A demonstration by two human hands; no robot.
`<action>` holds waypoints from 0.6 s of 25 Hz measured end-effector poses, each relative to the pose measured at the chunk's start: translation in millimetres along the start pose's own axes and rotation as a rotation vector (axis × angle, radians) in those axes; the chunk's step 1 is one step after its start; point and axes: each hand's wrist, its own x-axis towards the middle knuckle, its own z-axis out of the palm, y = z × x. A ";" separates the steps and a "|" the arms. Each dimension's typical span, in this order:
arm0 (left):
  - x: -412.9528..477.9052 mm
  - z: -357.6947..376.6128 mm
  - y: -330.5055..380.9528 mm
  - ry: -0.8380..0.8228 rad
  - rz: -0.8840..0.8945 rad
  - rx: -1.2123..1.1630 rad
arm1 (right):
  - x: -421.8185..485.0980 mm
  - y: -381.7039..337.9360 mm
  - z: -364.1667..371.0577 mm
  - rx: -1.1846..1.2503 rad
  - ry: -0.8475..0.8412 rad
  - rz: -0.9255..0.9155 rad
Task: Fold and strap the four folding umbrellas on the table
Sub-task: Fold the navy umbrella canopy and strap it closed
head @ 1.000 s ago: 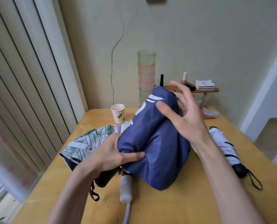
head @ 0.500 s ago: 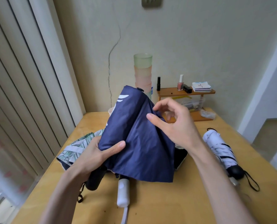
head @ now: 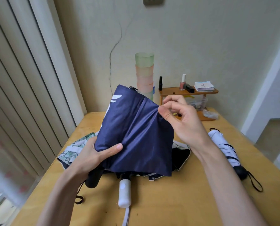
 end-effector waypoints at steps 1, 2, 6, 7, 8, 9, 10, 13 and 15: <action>0.1 -0.9 -0.7 0.007 0.005 0.003 | -1.4 -4.7 1.9 0.066 -0.012 -0.001; 0.1 -1.1 -1.2 0.006 0.008 0.002 | -2.4 -6.5 3.7 0.087 -0.023 -0.014; -0.3 -4.4 -3.9 0.015 -0.004 -0.052 | -2.6 3.9 5.8 -0.224 -0.157 -0.040; -0.3 -5.8 -4.2 0.018 -0.007 -0.049 | -3.3 7.2 3.7 -0.273 -0.216 -0.019; -0.8 -7.2 -3.9 0.019 -0.012 -0.038 | -4.4 8.3 1.0 -0.280 -0.250 0.002; -0.9 -9.2 -3.7 0.019 -0.016 -0.031 | -5.8 7.6 -2.4 -0.251 -0.257 0.021; -1.3 -11.1 -4.0 0.029 -0.022 -0.032 | -7.4 5.5 -6.2 -0.210 -0.252 0.030; 0.8 -16.4 -6.2 0.058 -0.033 -0.026 | -8.0 3.6 -17.2 -0.169 -0.232 0.048; 0.9 -16.1 -7.0 0.060 -0.040 -0.010 | -7.6 6.8 -20.3 -0.195 -0.273 0.062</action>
